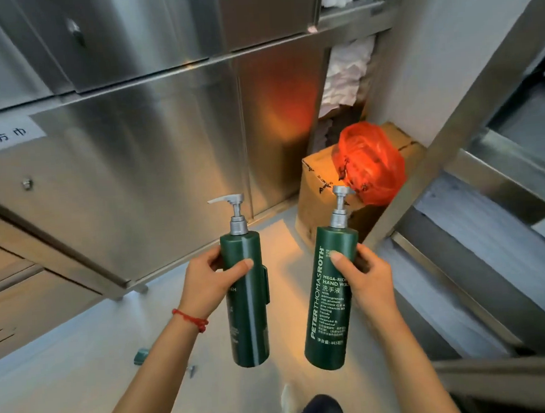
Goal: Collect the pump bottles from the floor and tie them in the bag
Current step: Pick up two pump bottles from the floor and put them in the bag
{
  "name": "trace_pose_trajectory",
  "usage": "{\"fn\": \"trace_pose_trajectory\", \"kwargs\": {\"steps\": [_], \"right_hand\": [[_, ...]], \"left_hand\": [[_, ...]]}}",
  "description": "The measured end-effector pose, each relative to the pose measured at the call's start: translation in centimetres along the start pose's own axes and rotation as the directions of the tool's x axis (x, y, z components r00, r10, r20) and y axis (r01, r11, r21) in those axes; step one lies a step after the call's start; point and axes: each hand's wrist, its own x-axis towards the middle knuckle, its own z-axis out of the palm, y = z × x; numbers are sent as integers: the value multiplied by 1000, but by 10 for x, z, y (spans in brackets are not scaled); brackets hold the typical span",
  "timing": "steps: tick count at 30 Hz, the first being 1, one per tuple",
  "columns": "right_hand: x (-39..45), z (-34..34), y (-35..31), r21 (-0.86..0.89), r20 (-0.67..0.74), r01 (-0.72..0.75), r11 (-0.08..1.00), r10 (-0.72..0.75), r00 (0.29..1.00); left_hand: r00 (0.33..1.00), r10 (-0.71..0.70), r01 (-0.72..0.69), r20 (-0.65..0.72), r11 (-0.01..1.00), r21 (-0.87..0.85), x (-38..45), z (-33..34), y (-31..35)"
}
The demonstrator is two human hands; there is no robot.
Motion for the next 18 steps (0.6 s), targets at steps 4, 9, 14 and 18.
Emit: {"fn": "trace_pose_trajectory", "kwargs": {"steps": [4, 9, 14, 18], "right_hand": [[62, 9, -10, -2, -12, -5, 1000, 5, 1000], [136, 26, -14, 6, -53, -5, 1000, 5, 999], [206, 41, -14, 16, -208, -1, 1000, 5, 978], [248, 44, -19, 19, -352, -7, 1000, 13, 936]], "left_hand": [[1000, -12, 12, 3, 1000, -13, 59, 3, 14], [999, -5, 5, 46, 1000, -13, 147, 9, 28], [979, 40, -45, 200, 999, 20, 245, 23, 43], [935, 69, -95, 348, 994, 59, 313, 43, 61]]}}
